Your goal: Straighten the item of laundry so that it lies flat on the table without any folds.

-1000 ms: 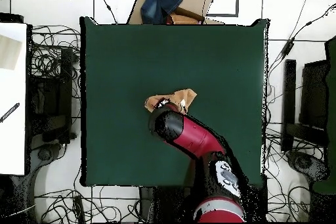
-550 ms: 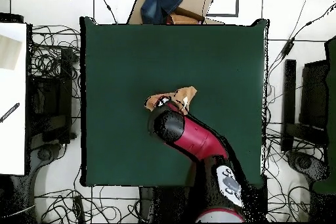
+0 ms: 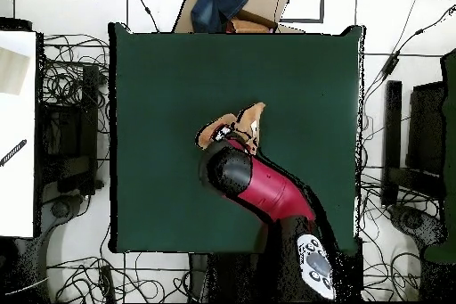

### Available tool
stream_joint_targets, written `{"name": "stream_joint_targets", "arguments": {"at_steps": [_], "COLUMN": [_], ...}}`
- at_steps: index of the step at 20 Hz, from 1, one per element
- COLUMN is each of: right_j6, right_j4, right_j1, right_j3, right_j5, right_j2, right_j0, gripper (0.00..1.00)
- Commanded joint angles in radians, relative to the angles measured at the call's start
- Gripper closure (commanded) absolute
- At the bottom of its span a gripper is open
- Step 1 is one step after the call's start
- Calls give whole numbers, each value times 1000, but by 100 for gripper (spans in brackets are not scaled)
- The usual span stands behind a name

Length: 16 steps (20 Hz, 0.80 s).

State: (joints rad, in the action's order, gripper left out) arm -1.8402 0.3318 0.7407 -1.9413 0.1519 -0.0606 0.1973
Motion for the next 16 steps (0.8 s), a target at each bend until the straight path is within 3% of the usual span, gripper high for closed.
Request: {"name": "stream_joint_targets", "arguments": {"at_steps": [1,7,16], "right_j6": [-153,-170,-161], "right_j4": [-5,-4,-8], "right_j1": [42,85,91], "right_j3": [-59,-94,-67], "right_j5": [123,133,175], "right_j2": [37,23,1], "right_j0": [-9,-33,-35], "gripper": [100,100,100]}}
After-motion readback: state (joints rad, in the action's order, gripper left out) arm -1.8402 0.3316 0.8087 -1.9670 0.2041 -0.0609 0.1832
